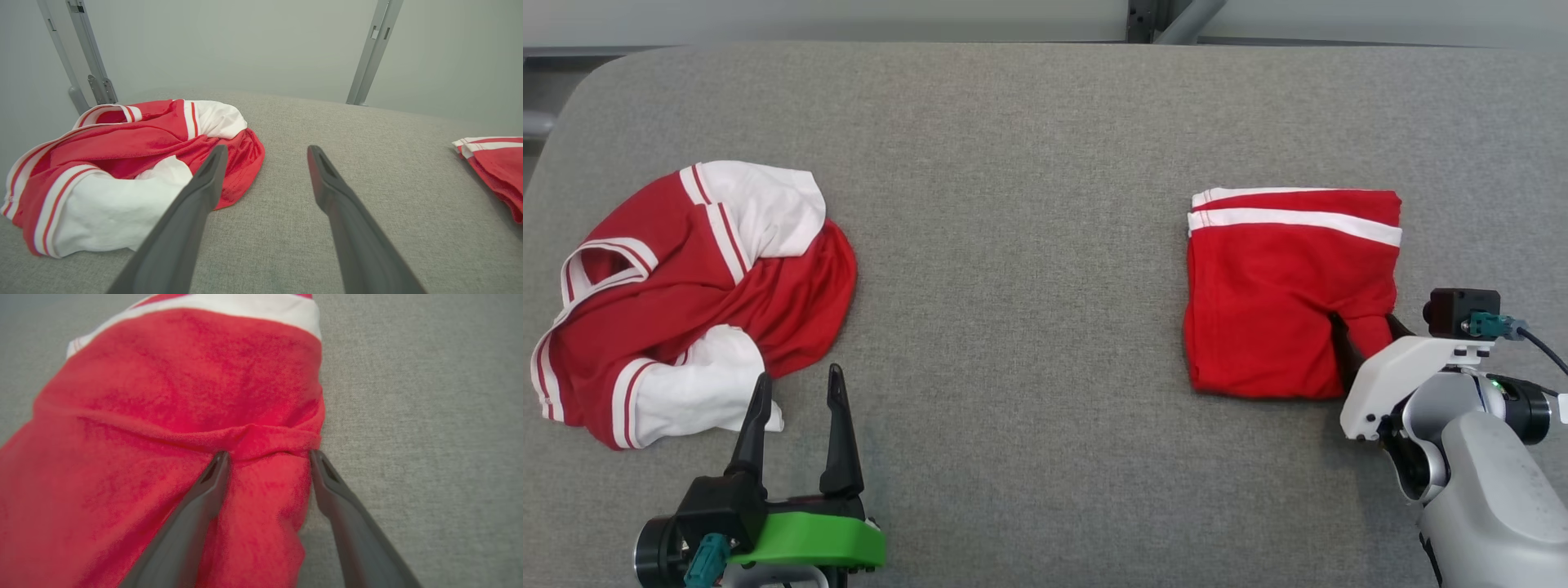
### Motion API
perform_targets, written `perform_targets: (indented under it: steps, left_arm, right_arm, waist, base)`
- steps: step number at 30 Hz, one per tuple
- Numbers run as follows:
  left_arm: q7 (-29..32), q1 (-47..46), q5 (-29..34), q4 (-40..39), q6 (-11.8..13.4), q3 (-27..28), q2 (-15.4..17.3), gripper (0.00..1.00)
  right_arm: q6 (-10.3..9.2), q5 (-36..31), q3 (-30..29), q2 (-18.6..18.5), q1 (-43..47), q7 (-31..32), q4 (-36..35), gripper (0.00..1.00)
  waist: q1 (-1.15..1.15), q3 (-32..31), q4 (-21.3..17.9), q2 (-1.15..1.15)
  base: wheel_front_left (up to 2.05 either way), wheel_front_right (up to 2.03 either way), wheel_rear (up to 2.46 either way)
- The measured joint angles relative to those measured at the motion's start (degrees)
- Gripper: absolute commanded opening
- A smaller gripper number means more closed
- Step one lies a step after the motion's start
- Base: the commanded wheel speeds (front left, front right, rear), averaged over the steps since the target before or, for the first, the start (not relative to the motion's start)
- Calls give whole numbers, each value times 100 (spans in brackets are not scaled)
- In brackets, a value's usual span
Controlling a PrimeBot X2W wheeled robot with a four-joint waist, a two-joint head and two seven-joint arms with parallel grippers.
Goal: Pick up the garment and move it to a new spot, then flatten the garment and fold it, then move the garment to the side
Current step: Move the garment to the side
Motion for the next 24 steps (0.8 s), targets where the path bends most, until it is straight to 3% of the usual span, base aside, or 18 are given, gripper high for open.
perform_targets:
  steps: [3,4,5,11,19,24]
  left_arm:
    - [0,-14,-23,-24,34,9,0,100]
    - [0,-16,-23,-40,43,22,0,100]
    - [0,-20,-24,-45,46,27,0,100]
    - [0,-43,68,-75,-25,56,1,100]
    - [0,-399,557,-94,-376,131,42,100]
    - [0,-615,754,-132,-519,154,191,100]
  right_arm:
    - [0,229,81,-14,-146,-53,252,97]
    - [0,309,100,-19,-199,-77,309,14]
    - [-2,398,133,-12,-253,-82,356,0]
    - [0,989,471,15,-540,-131,396,0]
    - [3,1237,764,-162,-1053,-369,654,0]
    - [3,1299,664,-512,-1441,-610,942,0]
  waist:
    - [0,102,80,0]
    - [0,135,90,0]
    - [0,165,90,0]
    - [0,263,-173,0]
    - [0,514,-902,0]
    - [0,838,-1305,0]
  base:
    - [0,0,0]
    - [0,0,0]
    - [0,0,0]
    - [0,0,0]
    - [0,0,0]
    - [0,0,0]
